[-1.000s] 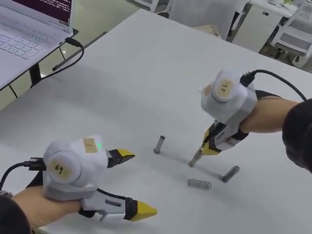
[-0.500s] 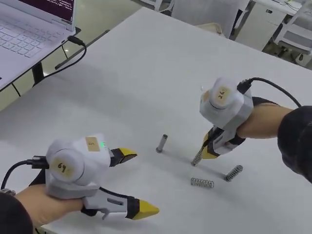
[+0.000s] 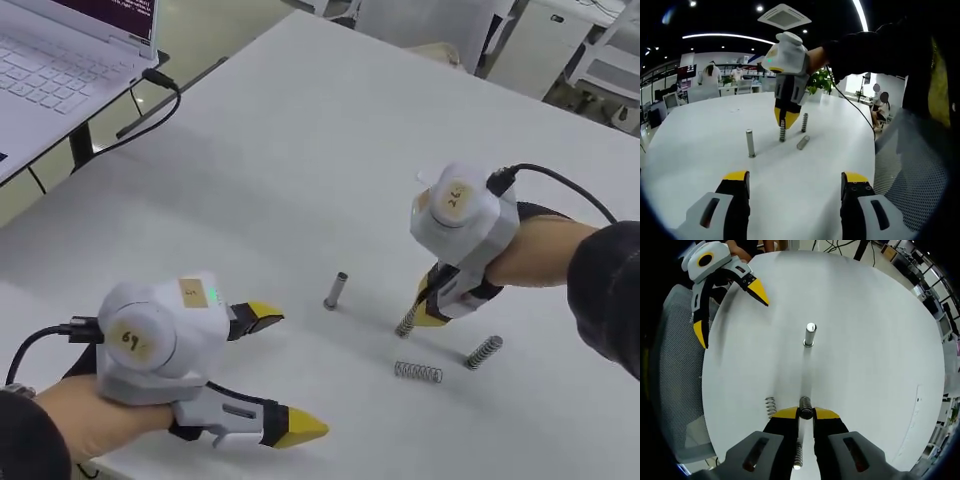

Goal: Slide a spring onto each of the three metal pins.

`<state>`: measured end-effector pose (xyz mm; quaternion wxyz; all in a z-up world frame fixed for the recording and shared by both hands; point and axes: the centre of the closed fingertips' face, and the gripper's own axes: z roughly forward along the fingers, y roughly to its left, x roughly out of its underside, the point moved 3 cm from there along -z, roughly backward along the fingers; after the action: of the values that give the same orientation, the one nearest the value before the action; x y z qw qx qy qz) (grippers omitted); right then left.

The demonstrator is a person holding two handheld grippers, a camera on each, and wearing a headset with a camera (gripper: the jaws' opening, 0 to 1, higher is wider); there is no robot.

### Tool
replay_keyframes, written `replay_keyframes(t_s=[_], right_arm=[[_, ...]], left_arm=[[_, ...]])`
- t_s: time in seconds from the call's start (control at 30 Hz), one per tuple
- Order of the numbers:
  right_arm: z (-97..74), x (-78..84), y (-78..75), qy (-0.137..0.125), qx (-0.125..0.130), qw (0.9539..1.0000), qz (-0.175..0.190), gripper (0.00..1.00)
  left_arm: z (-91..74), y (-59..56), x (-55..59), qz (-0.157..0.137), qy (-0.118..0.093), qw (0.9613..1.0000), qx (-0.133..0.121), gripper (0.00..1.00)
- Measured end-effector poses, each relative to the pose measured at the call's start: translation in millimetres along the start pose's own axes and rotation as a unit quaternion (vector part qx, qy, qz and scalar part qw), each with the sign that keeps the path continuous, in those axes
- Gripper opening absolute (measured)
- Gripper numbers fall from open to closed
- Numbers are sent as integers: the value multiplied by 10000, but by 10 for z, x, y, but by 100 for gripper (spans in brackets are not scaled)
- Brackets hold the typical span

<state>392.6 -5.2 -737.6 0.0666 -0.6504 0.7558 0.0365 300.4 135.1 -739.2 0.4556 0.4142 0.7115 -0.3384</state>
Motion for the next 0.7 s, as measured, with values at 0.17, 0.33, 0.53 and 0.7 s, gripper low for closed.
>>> replay_keyframes(t_s=[0.17, 0.33, 0.53, 0.7], right_arm=[[0, 2, -15, -19, 8, 10000, 23, 8], [-3, -9, -3, -93, -20, 9999, 45, 8], [-15, -17, -17, -149, -3, 9999, 87, 12], [-56, 5, -29, -206, 58, 9997, 104, 12]], left_arm=[[-5, 6, 0, 1, 7, 10000, -3, 71], [1, 2, -1, 21, 27, 10000, 4, 70], [8, -6, -2, 39, 58, 10000, 16, 70], [6, -8, -4, 53, 76, 10000, 38, 69]])
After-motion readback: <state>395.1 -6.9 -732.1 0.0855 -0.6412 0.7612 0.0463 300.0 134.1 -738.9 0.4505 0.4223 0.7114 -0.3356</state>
